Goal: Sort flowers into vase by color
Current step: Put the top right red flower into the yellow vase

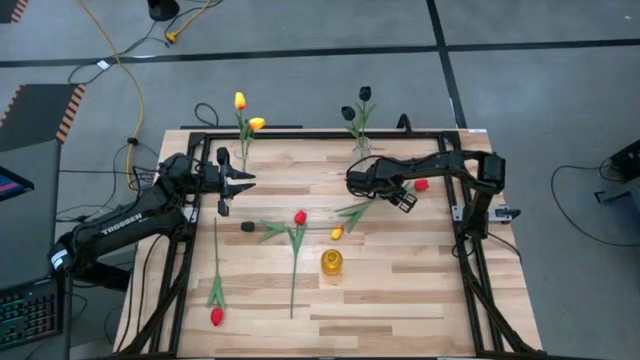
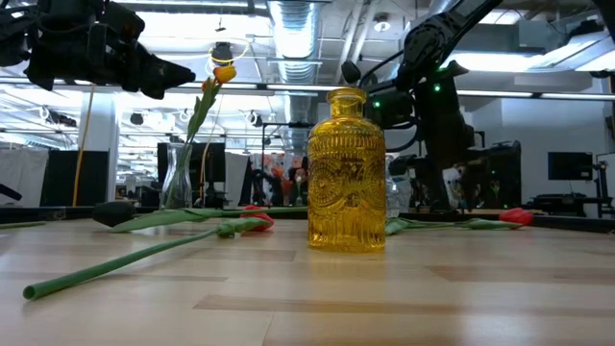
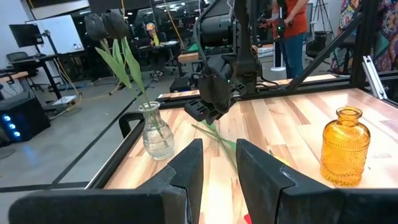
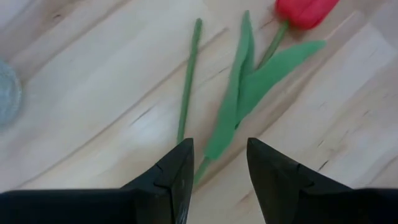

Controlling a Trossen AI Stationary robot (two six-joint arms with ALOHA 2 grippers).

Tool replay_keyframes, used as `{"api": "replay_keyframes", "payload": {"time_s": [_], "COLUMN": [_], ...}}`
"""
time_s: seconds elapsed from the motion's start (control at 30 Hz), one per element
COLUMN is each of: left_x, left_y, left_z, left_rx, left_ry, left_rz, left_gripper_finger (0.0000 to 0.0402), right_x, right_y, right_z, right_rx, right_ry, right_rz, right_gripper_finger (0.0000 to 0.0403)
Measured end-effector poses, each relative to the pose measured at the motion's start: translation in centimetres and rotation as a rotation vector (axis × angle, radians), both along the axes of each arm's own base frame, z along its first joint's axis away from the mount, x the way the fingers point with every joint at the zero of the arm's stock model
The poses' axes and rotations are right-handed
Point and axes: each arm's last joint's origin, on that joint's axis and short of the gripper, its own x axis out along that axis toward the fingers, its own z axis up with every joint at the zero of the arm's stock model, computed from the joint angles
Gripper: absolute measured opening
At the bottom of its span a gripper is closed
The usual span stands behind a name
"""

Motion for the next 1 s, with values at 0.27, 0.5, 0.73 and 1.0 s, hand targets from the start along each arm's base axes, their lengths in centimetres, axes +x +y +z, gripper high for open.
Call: {"api": "replay_keyframes", "payload": {"time_s": [0.27,0.5,0.73,1.0], "left_x": [0.0,0.0,0.0,0.0], "left_y": [0.0,0.0,0.0,0.0], "left_z": [-0.2,-0.5,-0.5,-0.6], "left_rx": [0.025,0.008,0.006,0.0], "left_ry": [0.02,0.045,0.047,0.056], "left_rz": [-0.001,-0.002,0.004,0.011], "left_gripper_finger": [0.0084,0.0084,0.0084,0.0084], "right_x": [-0.1,0.0,0.2,0.4], "right_y": [0.1,0.3,-0.5,-0.7], "right_z": [0.0,-1.0,-2.6,-4.3], "right_rx": [-0.009,0.002,0.015,0.084], "right_ry": [-0.004,0.042,0.083,0.137], "right_rz": [-0.042,-0.045,-0.06,-0.04], "right_gripper_finger": [0.0175,0.0175,0.0175,0.0174]}}
